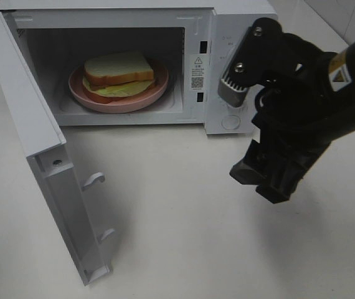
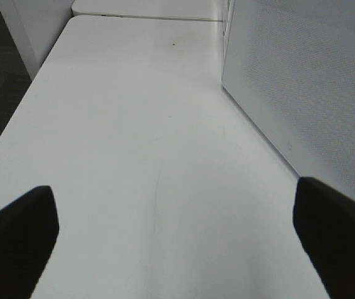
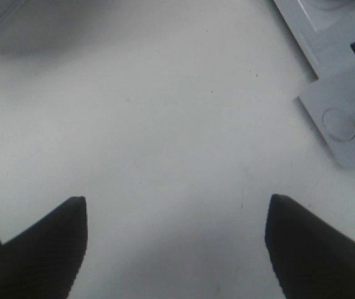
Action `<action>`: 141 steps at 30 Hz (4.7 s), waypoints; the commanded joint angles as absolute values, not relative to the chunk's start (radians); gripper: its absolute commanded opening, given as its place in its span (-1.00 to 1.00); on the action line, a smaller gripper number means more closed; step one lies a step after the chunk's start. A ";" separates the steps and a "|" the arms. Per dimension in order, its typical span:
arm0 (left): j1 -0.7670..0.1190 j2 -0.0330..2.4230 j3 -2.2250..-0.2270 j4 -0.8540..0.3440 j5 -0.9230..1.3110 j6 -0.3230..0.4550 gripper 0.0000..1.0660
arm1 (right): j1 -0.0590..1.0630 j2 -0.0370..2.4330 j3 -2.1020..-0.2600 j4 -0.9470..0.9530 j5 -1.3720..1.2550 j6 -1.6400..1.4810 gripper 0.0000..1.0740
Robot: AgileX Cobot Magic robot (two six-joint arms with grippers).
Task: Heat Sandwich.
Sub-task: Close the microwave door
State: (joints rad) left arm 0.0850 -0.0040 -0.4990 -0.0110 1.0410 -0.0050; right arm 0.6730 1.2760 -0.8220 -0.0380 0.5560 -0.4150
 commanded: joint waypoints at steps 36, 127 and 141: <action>0.080 -0.030 -0.495 -0.008 1.036 -0.012 0.82 | 0.629 0.530 -0.697 -0.027 1.177 0.000 0.42; 0.075 0.007 -0.505 -0.008 1.026 -0.013 0.82 | 0.022 -0.031 -0.505 -0.062 1.033 0.000 0.42; 0.075 0.252 -0.540 0.000 0.845 -0.013 0.16 | 0.022 -0.031 -0.505 -0.062 1.033 0.000 0.42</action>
